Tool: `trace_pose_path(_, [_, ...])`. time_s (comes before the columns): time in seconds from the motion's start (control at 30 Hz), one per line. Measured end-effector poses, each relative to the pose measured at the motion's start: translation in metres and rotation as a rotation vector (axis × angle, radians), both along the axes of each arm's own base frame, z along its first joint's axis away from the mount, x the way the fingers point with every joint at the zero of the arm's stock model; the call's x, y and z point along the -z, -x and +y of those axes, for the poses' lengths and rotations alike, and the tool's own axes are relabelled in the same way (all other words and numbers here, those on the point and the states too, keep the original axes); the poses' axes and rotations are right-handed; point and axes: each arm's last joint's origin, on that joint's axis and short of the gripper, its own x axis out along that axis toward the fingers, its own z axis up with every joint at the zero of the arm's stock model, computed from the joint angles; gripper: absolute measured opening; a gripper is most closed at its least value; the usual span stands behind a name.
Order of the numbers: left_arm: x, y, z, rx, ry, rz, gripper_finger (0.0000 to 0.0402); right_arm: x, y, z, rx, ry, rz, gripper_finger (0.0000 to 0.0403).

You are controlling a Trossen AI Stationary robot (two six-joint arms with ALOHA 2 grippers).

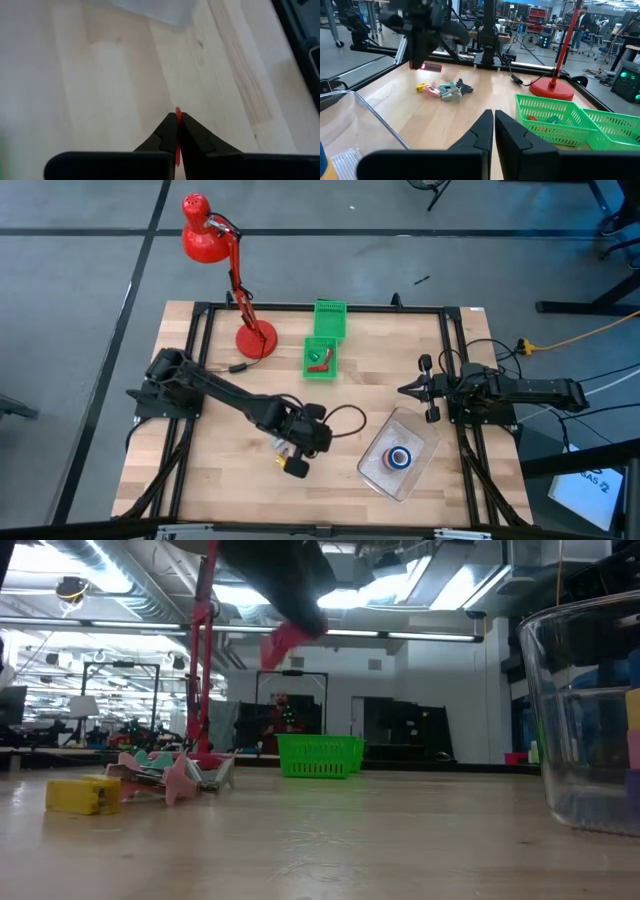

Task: Pick and place Stapler, Stapler remover, tape
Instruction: Put the red stapler into the bottom green bin

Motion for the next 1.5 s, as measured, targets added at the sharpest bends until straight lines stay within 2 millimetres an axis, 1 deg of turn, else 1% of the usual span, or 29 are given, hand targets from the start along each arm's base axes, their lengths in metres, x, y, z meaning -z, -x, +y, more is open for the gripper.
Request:
trace_pose_path(0.13, [-0.012, 0.0, 0.013, -0.034, 0.003, -0.033, 0.0004, 0.0, 0.0, 0.0, 0.0, 0.0, 0.0, 0.0021])
trace_pose_path(0.33, [-0.019, -0.003, 0.036, -0.093, -0.008, -0.058, 0.0004, 0.0, 0.0, 0.0, 0.0, 0.0, 0.0, 0.0021])
trace_pose_path(0.53, [-0.019, -0.007, 0.058, -0.141, -0.018, -0.058, 0.0004, 0.0, 0.0, 0.0, 0.0, 0.0, 0.0, 0.0021])
trace_pose_path(0.97, [-0.019, -0.014, 0.115, -0.279, -0.028, -0.06, 0.0003, 0.0, 0.0, 0.0, 0.0, 0.0, 0.0, 0.0021])
trace_pose_path(1.27, [-0.019, -0.013, 0.162, -0.406, -0.041, -0.059, 0.0003, 0.0, 0.0, 0.0, 0.0, 0.0, 0.0, 0.0021])
trace_pose_path(1.5, [-0.019, -0.009, 0.194, -0.497, -0.051, -0.058, 0.0003, 0.0, 0.0, 0.0, 0.0, 0.0, 0.0, 0.0021])
